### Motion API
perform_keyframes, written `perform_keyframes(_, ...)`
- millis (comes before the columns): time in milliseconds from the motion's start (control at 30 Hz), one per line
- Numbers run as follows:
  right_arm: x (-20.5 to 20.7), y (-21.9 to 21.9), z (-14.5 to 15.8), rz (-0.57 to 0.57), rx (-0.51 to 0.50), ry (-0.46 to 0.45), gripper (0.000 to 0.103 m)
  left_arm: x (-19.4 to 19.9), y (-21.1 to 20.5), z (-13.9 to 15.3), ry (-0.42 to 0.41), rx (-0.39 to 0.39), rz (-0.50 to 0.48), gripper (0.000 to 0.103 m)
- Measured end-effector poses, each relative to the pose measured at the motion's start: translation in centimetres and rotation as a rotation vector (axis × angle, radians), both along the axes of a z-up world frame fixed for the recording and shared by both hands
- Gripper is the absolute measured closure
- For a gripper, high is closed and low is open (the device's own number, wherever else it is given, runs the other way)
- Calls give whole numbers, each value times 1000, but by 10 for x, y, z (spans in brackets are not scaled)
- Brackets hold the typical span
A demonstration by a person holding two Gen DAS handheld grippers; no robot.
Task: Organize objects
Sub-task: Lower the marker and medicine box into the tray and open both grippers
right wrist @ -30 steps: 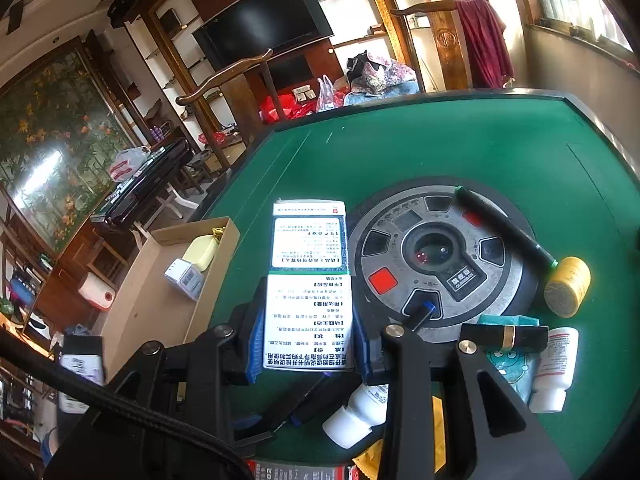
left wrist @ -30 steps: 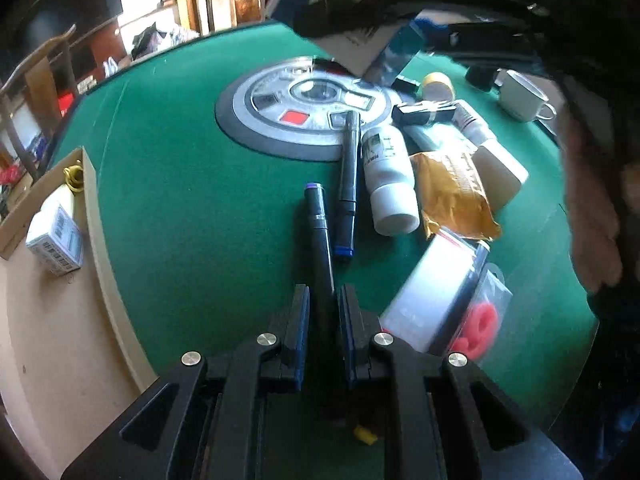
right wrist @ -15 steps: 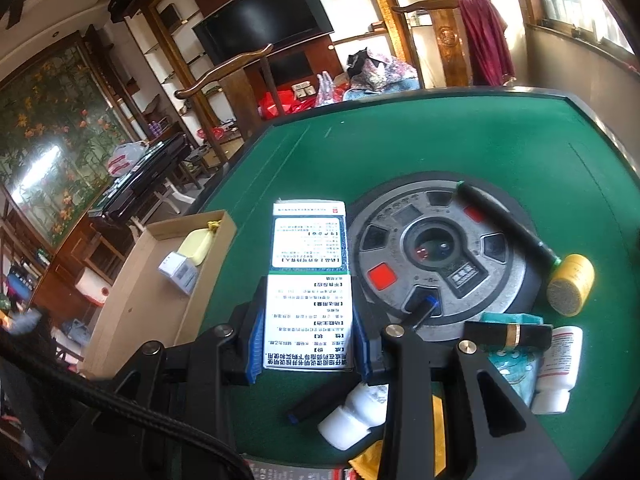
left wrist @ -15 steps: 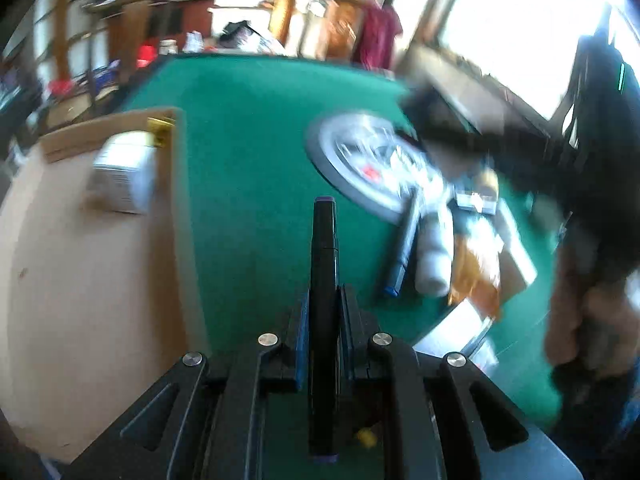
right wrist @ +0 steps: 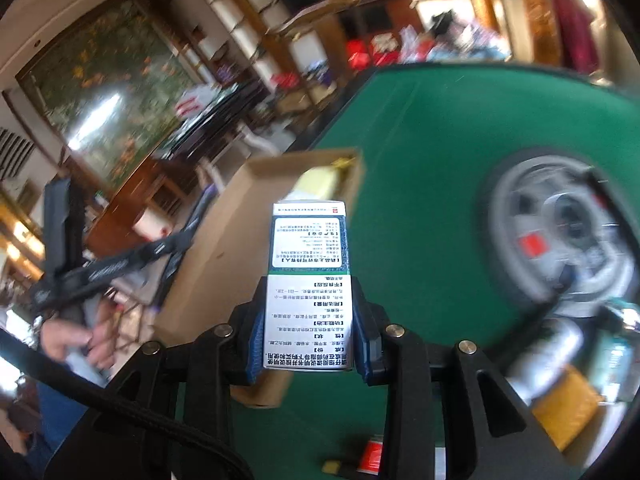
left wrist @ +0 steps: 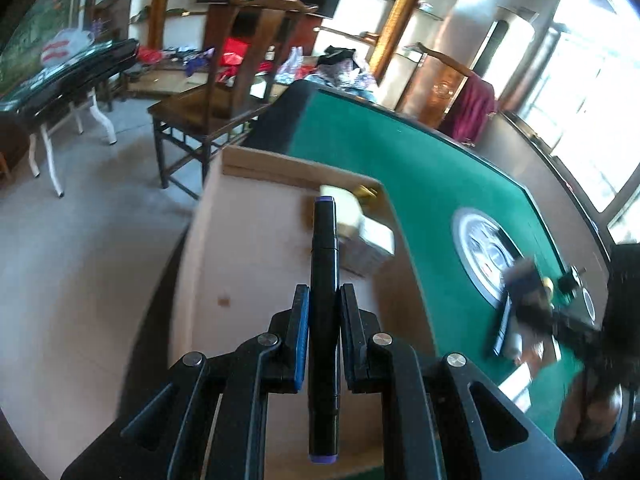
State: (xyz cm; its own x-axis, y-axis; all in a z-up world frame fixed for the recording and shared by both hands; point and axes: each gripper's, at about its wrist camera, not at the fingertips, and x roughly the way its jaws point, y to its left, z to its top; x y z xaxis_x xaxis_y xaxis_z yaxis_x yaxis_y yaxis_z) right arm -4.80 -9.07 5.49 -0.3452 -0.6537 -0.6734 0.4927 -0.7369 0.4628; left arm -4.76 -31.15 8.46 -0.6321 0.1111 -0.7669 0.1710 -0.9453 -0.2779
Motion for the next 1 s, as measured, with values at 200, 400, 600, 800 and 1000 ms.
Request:
perform_keyframes(200,-42,-67,7,22,56,-39,71,-43,-12,-17,-49,7,36,91)
perform_keyframes(400,-90,-114,-12,-4,89,-110,70,-73,-28,-40,-106,11,68,91)
perform_keyframes(600,-119,-158,-30,4,125,-146,70,-83,-45,-49,-122,6,81,91)
perform_keyframes(800,-136,-173,-44,-21,178,-145,70,-86,-55,-55,-119,10,83,91)
perform_keyframes(1000,-146,-178,-53,-34,200,-155,70,-93,-58,-62,-115,28,83,91)
